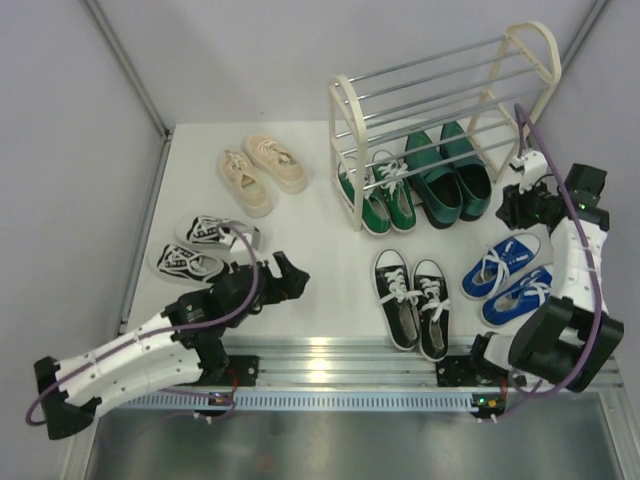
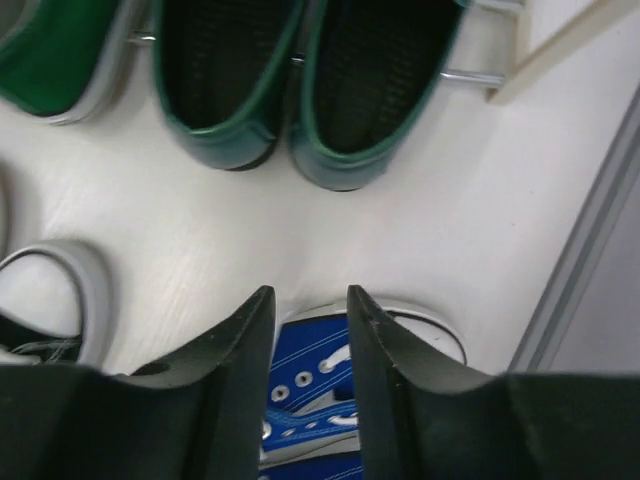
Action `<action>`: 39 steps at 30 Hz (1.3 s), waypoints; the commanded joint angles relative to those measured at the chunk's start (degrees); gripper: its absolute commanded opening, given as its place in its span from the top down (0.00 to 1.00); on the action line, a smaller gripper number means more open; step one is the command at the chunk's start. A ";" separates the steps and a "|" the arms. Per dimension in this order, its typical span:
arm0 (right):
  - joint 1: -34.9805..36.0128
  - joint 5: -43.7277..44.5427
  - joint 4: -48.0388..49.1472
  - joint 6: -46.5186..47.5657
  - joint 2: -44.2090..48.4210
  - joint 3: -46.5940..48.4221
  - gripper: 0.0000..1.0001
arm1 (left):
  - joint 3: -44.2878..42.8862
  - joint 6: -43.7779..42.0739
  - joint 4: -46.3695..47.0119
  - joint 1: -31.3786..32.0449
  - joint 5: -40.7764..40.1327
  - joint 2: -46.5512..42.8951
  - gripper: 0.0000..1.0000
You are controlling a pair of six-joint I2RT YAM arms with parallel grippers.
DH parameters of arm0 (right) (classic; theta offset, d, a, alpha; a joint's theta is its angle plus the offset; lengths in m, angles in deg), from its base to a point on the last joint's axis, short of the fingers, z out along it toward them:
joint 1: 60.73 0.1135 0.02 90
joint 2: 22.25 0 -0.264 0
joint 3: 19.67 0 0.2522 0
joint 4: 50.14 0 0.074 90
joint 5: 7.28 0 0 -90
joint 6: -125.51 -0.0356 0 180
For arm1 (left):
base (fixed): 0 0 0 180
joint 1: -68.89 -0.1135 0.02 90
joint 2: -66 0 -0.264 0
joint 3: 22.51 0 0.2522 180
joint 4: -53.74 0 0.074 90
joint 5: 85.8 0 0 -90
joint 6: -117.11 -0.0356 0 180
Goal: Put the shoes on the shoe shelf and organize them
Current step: Pick up the shoe at the center of the board.
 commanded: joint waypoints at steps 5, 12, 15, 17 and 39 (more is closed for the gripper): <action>-0.03 -21.28 -16.15 6.03 16.01 -7.01 0.27 | -5.73 0.01 16.04 -0.12 16.76 20.16 0.14; -0.21 -29.56 -30.65 20.79 15.75 -8.08 0.25 | -9.93 3.26 26.42 6.62 18.82 34.85 0.18; -0.21 -29.74 -31.28 22.04 14.96 -8.34 0.25 | -14.84 3.79 29.41 10.32 17.06 42.76 0.18; -0.12 -29.04 -31.02 22.04 14.96 -8.43 0.25 | -17.93 4.31 29.85 11.74 16.09 48.83 0.18; -0.12 -27.36 -27.42 19.14 17.68 -9.74 0.25 | -40.35 2.47 9.55 17.81 4.31 74.24 0.39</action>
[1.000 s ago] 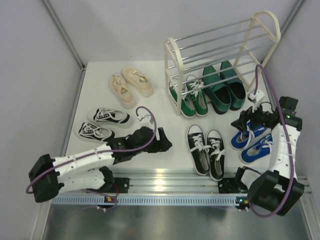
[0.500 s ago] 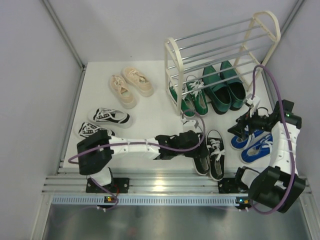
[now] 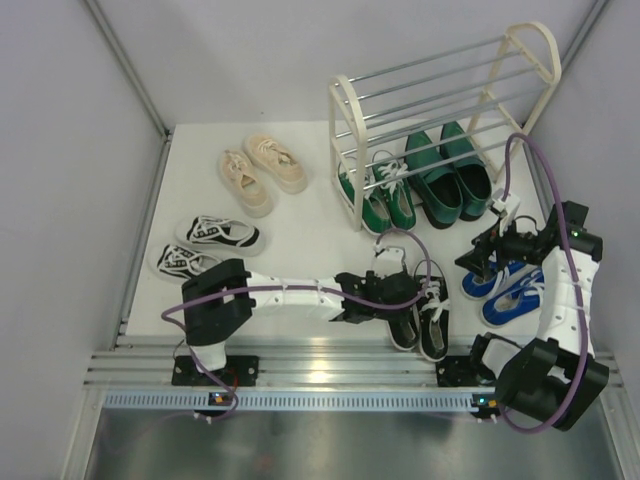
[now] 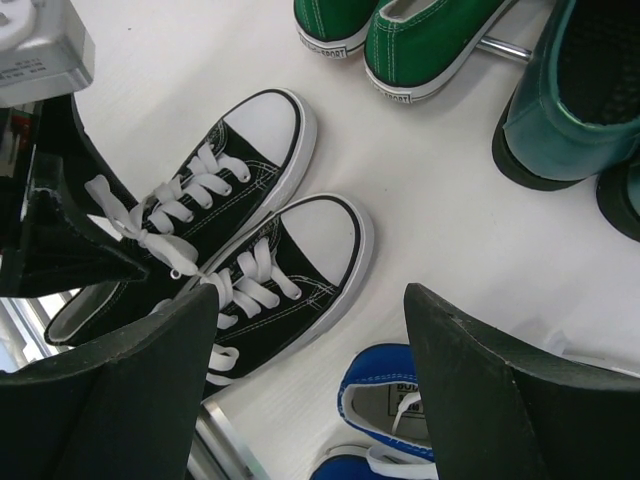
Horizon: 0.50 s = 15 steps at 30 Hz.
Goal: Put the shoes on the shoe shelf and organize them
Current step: Pick up the shoe at the center of the board.
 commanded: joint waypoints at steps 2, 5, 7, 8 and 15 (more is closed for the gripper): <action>-0.16 -1.73 0.89 1.28 1.18 0.09 0.25 | -2.76 -1.99 -1.99 0.10 -5.09 3.26 0.41; -0.08 -2.08 0.01 2.42 1.27 0.53 0.25 | -3.56 -2.96 -1.11 0.10 -7.03 3.88 0.63; 0.01 -2.25 -1.04 3.56 1.18 1.23 0.24 | -2.42 -3.39 0.91 0.02 -7.99 2.74 0.84; 0.19 -2.08 -1.48 3.83 1.10 1.49 0.24 | -1.80 -3.40 1.35 0.02 -8.35 2.12 1.00; 4.66 -0.85 -4.12 1.91 -0.75 3.43 0.25 | 6.45 -5.41 5.83 2.03 -13.00 -10.68 1.00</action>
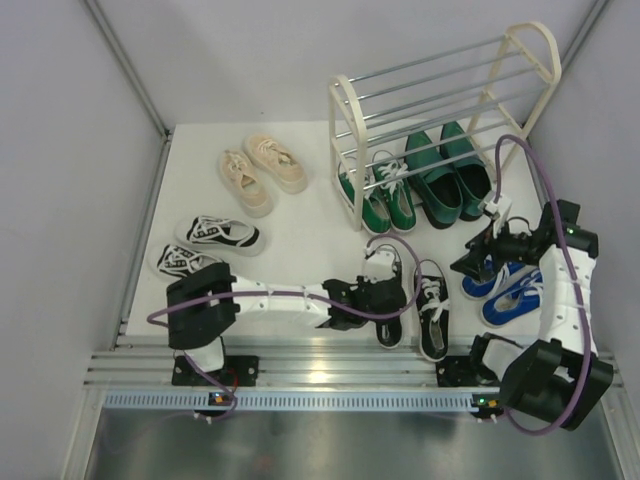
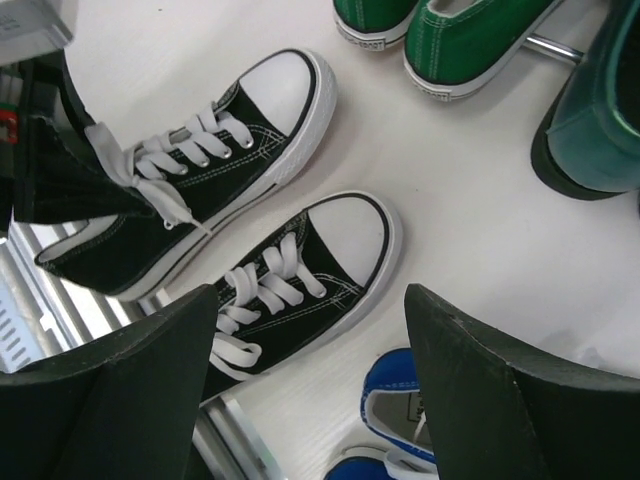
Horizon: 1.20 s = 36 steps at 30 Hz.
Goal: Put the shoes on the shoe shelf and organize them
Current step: Pick up the shoe at the center of the board.
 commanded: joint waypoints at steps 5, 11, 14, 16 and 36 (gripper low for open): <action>8.37 -3.38 3.94 -15.21 -1.43 4.13 0.26 | 6.52 -7.69 8.04 4.30 -9.10 -15.46 1.00; 15.48 -2.62 18.86 -42.29 0.23 4.93 0.18 | 6.18 -9.80 11.81 5.18 -8.76 -19.51 1.00; 19.27 -1.81 23.52 -49.52 0.94 3.70 0.13 | 5.30 -10.85 15.32 5.18 -8.05 -20.22 1.00; 21.64 2.56 26.78 -56.24 1.47 2.73 0.12 | 4.60 -11.12 16.30 5.18 -7.09 -19.96 1.00; 27.10 -3.82 28.04 -60.53 -0.38 2.90 1.00 | 4.59 -16.83 29.04 5.10 -1.39 -18.81 0.91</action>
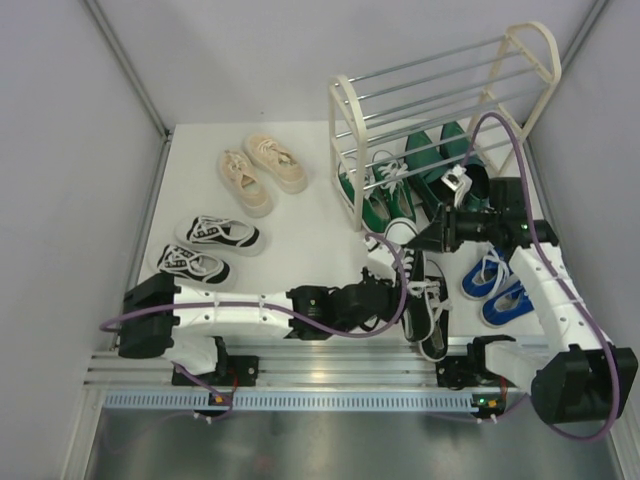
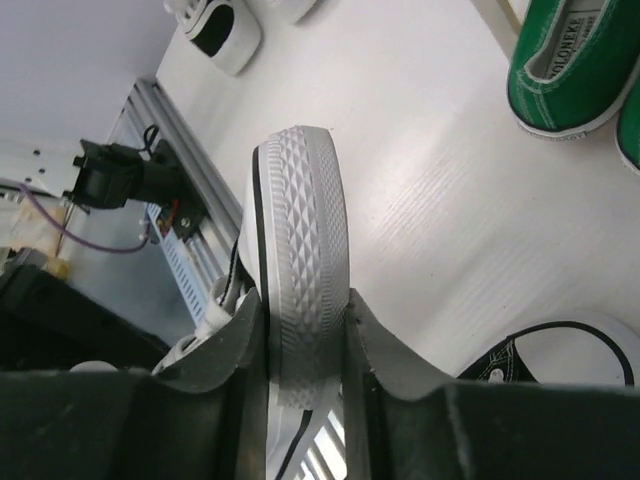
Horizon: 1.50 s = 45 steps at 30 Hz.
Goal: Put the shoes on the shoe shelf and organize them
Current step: Pick up the shoe at the center of the board.
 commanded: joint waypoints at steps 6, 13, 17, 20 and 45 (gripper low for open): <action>-8.41 -18.49 -12.74 20.92 1.48 7.47 1.00 | 9.65 -2.98 19.96 -0.46 10.38 -9.68 0.34; -8.86 -20.42 -12.22 22.07 5.35 6.41 1.00 | 19.78 -9.47 20.05 -0.81 11.52 -22.33 0.21; -6.77 -23.06 -12.57 23.57 6.84 5.18 1.00 | 21.10 -12.21 21.10 -2.73 15.74 -24.37 0.20; -5.44 -24.29 -11.17 23.31 9.03 3.95 1.00 | 21.37 -12.29 24.52 -4.67 18.46 -23.58 0.20; -1.92 -25.71 -1.57 17.93 13.79 -0.81 1.00 | 14.24 -4.83 37.45 -12.41 33.16 -7.67 0.92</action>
